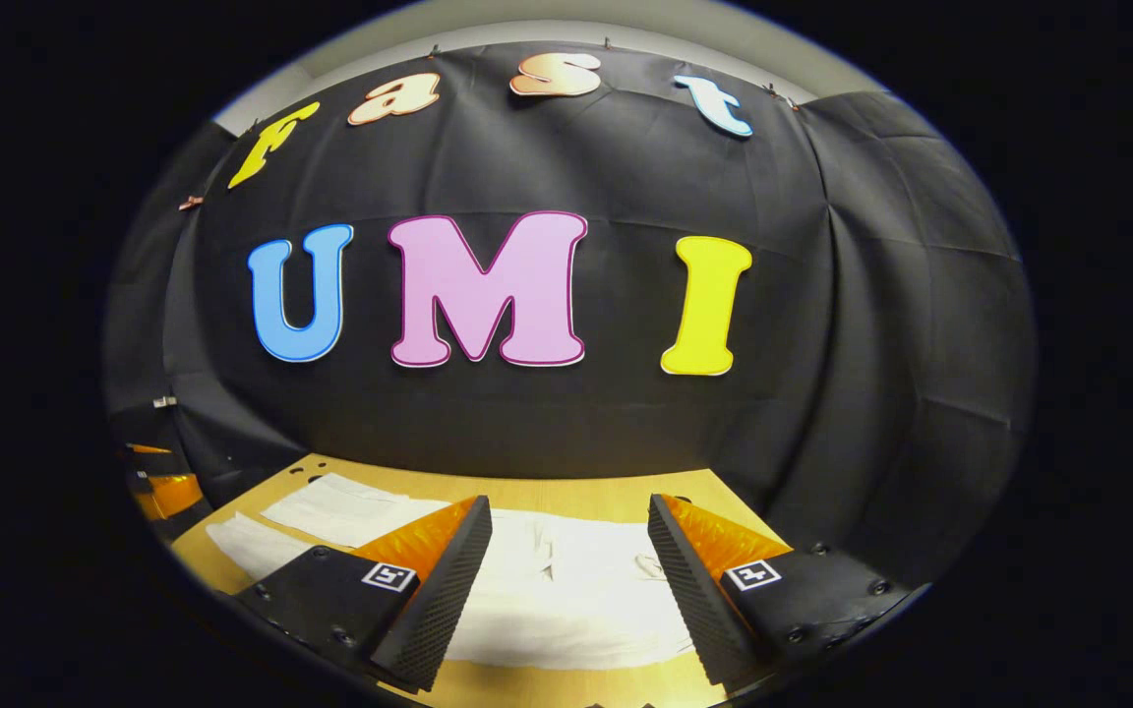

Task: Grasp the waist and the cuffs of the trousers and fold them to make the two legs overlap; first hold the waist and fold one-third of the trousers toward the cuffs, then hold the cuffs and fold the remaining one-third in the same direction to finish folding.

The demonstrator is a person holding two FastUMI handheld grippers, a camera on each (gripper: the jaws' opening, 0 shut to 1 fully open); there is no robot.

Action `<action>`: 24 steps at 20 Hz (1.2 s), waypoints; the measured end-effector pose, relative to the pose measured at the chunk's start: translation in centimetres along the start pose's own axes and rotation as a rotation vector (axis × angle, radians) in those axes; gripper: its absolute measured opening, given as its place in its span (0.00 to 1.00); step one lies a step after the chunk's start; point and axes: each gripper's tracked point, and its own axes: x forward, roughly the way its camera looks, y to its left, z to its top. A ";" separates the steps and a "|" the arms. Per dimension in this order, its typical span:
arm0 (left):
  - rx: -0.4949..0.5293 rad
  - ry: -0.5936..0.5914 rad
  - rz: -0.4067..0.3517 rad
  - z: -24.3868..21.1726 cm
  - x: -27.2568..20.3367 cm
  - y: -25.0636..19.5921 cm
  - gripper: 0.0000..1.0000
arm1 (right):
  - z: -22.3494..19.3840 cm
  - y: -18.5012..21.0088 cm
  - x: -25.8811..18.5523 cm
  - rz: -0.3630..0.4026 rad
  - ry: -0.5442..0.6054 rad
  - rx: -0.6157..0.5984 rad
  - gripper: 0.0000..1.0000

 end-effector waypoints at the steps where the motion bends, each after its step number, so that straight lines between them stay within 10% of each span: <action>1: -0.012 0.009 0.003 -0.2 0.1 0.2 0.97 | -0.1 -0.2 0.3 0.009 0.004 -0.031 0.98; 10: -0.074 0.072 0.107 -3.3 0.1 4.2 0.97 | -2.7 -3.8 3.8 0.110 0.029 -0.413 0.97; 24: -0.104 0.263 0.328 -10.5 -1.7 10.3 0.98 | -18.1 -10.9 3.6 0.453 0.354 -0.926 0.97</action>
